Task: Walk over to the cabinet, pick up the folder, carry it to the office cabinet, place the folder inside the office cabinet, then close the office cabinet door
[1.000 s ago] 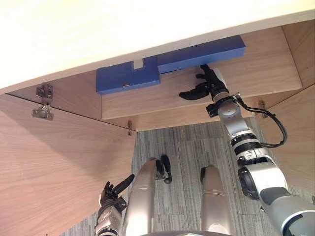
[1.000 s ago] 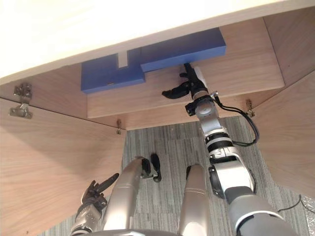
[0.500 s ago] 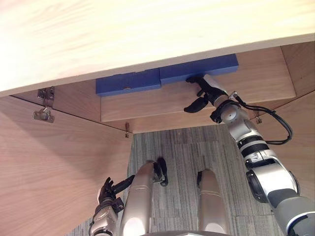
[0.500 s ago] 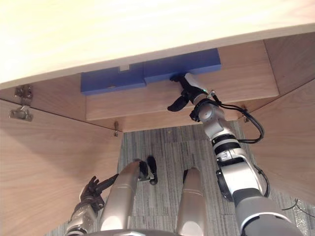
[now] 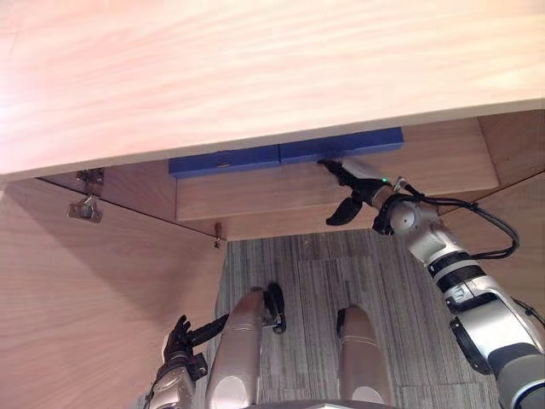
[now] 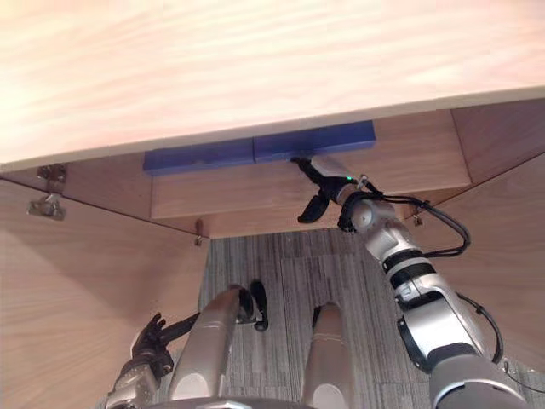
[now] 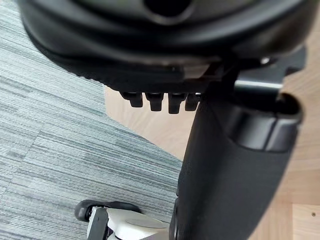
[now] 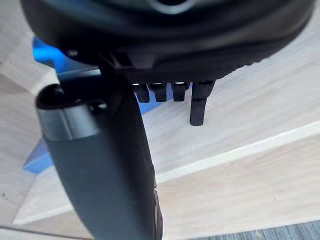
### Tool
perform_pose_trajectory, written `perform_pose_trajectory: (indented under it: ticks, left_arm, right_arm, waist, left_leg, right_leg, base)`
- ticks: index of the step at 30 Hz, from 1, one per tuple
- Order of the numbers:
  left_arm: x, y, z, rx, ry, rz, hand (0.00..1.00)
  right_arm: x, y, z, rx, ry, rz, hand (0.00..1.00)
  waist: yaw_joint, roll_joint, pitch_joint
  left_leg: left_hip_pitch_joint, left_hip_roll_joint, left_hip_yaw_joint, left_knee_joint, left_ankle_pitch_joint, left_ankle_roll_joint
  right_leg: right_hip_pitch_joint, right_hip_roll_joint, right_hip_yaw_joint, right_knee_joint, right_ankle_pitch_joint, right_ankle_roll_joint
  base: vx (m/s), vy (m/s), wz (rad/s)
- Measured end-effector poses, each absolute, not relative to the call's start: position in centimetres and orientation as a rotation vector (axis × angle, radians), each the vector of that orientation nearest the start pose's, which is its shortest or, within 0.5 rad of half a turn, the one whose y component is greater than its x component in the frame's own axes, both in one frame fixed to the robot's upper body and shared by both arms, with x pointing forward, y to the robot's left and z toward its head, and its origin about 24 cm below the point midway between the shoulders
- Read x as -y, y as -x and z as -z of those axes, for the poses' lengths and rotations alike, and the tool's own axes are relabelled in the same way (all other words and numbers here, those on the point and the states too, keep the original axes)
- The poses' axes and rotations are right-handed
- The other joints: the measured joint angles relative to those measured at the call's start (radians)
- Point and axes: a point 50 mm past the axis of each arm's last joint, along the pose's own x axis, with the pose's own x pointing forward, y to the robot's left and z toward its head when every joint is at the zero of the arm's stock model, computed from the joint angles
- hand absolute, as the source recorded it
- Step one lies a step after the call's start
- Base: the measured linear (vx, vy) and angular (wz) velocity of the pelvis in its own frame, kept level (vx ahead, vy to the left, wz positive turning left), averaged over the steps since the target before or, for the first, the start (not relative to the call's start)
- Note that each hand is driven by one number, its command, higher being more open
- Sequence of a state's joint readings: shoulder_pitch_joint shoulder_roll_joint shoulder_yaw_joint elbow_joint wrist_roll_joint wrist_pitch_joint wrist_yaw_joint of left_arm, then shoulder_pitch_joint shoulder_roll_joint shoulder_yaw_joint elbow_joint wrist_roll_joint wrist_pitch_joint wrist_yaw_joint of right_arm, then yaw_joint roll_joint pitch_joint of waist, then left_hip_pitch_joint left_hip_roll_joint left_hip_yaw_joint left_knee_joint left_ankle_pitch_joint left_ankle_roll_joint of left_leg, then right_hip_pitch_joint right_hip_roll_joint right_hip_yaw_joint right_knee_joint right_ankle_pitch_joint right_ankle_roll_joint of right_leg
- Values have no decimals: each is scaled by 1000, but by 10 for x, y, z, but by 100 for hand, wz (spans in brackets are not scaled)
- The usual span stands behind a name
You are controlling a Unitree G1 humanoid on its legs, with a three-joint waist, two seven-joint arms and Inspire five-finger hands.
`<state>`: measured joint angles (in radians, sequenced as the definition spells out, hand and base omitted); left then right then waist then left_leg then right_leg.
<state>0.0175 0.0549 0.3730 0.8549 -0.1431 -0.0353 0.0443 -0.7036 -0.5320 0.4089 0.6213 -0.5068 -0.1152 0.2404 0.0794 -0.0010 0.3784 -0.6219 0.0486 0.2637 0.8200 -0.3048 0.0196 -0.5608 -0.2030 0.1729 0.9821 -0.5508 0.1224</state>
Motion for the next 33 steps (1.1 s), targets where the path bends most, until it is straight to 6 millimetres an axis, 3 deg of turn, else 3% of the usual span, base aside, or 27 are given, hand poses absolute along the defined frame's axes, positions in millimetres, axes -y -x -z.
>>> perform_pose_trajectory:
  ticks: [1,3,7,8,11,13,14,16,17,19,22,23,25,26,29,31,33]
  left_arm:
    - [-231,-147,128,-798,213,-484,100]
    - [-230,-143,131,-819,205,-477,100]
    - [-231,-141,132,-831,175,-466,100]
    - [-233,-140,132,-837,160,-463,100]
    - [-238,-136,133,-859,123,-456,100]
    - [-243,-137,132,-855,107,-461,100]
    - [-243,-138,132,-859,96,-457,100]
    - [-243,-135,136,-892,73,-443,100]
    - [-242,-132,138,-908,68,-442,100]
    - [-241,-121,144,-960,40,-440,100]
    - [-234,-114,148,-997,7,-412,100]
    - [-226,-111,151,-1011,-9,-378,100]
    - [-212,-108,154,-1022,-26,-321,100]
    - [-204,-107,156,-1031,-15,-307,100]
    - [-199,-109,157,-1033,1,-303,100]
    - [-193,-107,158,-1028,47,-349,100]
    - [-186,-99,161,-1047,85,-369,100]
  right_arm:
    - [175,-364,-98,-8,1245,-473,100]
    - [171,-351,-68,-92,1265,-581,100]
    - [171,-334,-38,-175,1224,-621,100]
    - [171,-323,-18,-245,1187,-640,100]
    - [167,-306,12,-347,1127,-675,100]
    - [173,-278,48,-509,1026,-683,100]
    - [177,-270,57,-552,993,-671,100]
    - [201,-237,89,-744,841,-570,100]
    - [209,-227,97,-797,798,-521,100]
    - [233,-184,122,-967,603,-315,100]
    - [242,-142,140,-1077,391,-117,100]
    - [243,-118,149,-1130,293,-35,100]
    - [235,-85,160,-1211,162,54,100]
    - [218,-69,167,-1243,26,115,100]
    - [209,-61,170,-1237,-113,202,100]
    - [217,-65,167,-1190,-158,289,100]
    - [223,-69,165,-1156,-191,350,100]
  waist:
    - [0,0,-1]
    - [9,-8,-13]
    - [19,-13,-37]
    - [21,-18,-56]
    - [22,-26,-109]
    - [23,-40,-156]
    - [23,-43,-169]
    - [11,-49,-211]
    - [6,-49,-225]
    - [-24,-47,-288]
    - [-57,-46,-306]
    - [-67,-44,-316]
    - [-79,-35,-322]
    - [-86,-36,-321]
    - [-89,-26,-308]
    - [-80,13,-289]
    - [-74,58,-299]
  left_leg:
    - [12,3,0,-8,0,0]
    - [70,11,4,-57,7,-5]
    - [164,16,6,-174,45,-12]
    - [226,16,5,-253,75,-22]
    - [292,23,2,-360,119,-36]
    - [359,33,1,-466,164,-49]
    - [372,33,1,-492,175,-51]
    - [442,26,2,-617,234,-63]
    - [464,24,2,-660,254,-65]
    - [514,29,-6,-765,303,-78]
    - [563,35,-25,-804,320,-90]
    - [582,40,-28,-820,330,-96]
    - [599,56,-28,-823,334,-103]
    - [593,69,-27,-791,333,-104]
    - [559,98,-29,-668,302,-104]
    - [488,156,-127,-451,195,-98]
    - [476,173,-263,-396,116,-130]
  right_leg:
    - [14,3,-2,-12,5,-1]
    - [74,13,-8,-80,30,-4]
    - [179,21,-36,-228,94,-8]
    - [249,24,-62,-323,133,-15]
    - [331,39,-99,-459,198,-24]
    - [403,57,-136,-579,264,-30]
    - [416,61,-139,-602,276,-32]
    - [472,74,-143,-700,328,-40]
    - [489,78,-144,-730,343,-44]
    - [532,100,-158,-810,384,-53]
    - [580,117,-184,-832,388,-59]
    - [594,124,-195,-833,389,-60]
    - [610,141,-198,-833,395,-71]
    - [613,149,-196,-828,398,-75]
    - [612,170,-178,-813,410,-85]
    - [615,216,-104,-796,418,-91]
    - [608,253,-51,-819,417,-91]
  base:
    - [37,28,-18]
    - [45,20,-18]
    - [83,2,-11]
    - [112,-21,-2]
    - [134,-40,-2]
    - [139,-85,-4]
    - [98,-88,-4]
    - [96,-69,-5]
    - [110,-54,0]
    - [101,-52,8]
    - [51,-79,13]
    - [19,-77,7]
    - [3,-92,-4]
    - [-27,-98,-12]
    - [-61,-94,-25]
    - [-147,-83,-79]
    - [-134,53,-115]
